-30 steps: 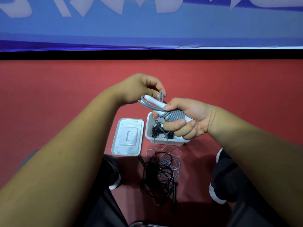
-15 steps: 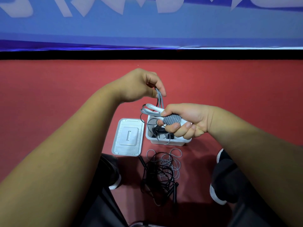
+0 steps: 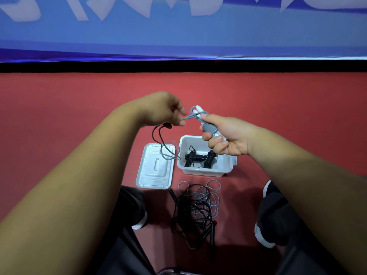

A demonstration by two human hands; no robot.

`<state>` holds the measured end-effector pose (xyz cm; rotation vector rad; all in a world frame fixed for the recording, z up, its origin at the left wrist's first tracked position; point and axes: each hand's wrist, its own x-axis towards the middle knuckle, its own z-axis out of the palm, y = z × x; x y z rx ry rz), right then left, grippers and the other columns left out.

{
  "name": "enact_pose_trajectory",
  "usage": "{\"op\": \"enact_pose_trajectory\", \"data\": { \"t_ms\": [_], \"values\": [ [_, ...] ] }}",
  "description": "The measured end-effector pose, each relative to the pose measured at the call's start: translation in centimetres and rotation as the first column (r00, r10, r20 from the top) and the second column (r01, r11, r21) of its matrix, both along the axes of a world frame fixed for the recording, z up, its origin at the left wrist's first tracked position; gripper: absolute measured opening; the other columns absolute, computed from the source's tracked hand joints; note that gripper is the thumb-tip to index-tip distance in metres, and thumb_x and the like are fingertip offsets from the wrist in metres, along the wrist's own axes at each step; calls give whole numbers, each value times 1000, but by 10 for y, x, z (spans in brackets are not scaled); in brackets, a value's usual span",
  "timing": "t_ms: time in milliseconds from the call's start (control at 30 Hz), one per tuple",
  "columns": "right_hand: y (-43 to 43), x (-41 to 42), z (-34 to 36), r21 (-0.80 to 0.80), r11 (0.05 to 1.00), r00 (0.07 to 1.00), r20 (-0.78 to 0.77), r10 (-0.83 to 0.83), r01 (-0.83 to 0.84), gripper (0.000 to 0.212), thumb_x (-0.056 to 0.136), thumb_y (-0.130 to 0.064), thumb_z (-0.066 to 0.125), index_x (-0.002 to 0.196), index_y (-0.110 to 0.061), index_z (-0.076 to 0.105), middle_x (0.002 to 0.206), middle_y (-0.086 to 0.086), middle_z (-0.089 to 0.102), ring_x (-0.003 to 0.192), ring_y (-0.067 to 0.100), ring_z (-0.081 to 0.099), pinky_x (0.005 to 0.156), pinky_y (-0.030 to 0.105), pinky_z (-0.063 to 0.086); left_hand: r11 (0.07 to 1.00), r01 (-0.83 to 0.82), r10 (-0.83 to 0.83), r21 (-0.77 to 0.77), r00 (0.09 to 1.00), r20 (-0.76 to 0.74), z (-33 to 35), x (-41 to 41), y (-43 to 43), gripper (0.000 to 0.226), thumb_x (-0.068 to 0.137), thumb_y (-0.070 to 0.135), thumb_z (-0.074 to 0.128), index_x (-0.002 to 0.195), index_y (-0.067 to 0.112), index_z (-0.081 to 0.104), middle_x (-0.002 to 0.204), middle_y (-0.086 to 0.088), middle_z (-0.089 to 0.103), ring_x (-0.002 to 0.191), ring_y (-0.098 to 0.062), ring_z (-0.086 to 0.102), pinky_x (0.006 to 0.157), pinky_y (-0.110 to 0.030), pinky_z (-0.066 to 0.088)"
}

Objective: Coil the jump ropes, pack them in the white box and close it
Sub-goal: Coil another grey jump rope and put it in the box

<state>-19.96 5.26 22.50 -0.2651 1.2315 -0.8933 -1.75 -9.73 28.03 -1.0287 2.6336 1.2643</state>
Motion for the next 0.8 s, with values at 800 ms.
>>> {"op": "enact_pose_trajectory", "data": {
  "t_ms": [800],
  "values": [
    [0, -1, 9, -92, 974, 978, -11, -207, 205, 59, 91, -81, 56, 97, -22, 52, 68, -4, 45, 46, 5, 22, 36, 16, 14, 887, -182, 243, 425, 966, -92, -13, -12, 21, 9, 102, 12, 65, 101, 8, 57, 97, -20, 73, 83, -35, 78, 70, -43, 66]
  ]
}}
